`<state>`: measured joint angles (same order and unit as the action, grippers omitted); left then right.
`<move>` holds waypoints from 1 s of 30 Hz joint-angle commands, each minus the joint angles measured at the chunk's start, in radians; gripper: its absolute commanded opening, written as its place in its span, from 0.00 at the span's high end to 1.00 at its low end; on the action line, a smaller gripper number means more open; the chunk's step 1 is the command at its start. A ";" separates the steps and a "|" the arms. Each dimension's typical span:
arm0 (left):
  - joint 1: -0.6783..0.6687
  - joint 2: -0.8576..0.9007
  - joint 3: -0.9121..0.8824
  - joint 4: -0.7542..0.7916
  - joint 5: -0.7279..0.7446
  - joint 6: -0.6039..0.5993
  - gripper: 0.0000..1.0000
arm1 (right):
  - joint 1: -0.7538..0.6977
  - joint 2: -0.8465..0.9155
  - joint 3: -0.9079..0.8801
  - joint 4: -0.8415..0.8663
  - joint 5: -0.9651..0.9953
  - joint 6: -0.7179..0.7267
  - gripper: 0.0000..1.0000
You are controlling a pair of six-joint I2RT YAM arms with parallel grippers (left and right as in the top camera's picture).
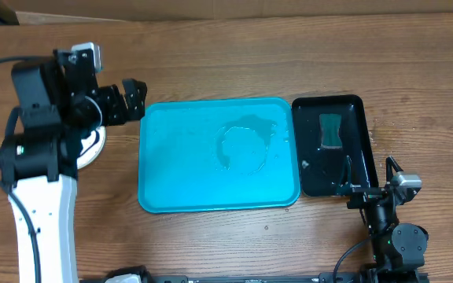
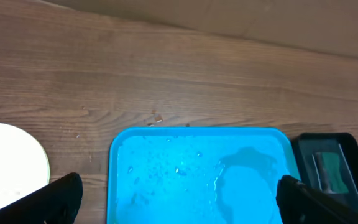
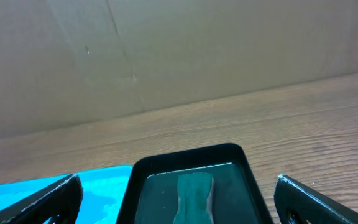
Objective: Clean dirty plates on tray and stack at the side
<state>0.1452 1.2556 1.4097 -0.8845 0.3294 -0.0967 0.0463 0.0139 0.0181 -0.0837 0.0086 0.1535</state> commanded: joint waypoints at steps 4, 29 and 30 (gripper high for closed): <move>-0.002 -0.169 -0.209 0.013 -0.047 0.023 0.00 | -0.003 -0.011 -0.010 0.002 0.016 0.004 0.00; -0.002 -1.000 -1.373 1.472 -0.086 -0.083 0.00 | -0.003 -0.011 -0.010 0.002 0.016 0.004 0.00; -0.002 -1.015 -1.388 1.470 -0.088 -0.083 0.00 | -0.003 -0.011 -0.010 0.002 0.016 0.004 0.00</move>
<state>0.1452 0.2813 0.0605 0.5770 0.2615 -0.1658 0.0463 0.0128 0.0181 -0.0837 0.0154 0.1535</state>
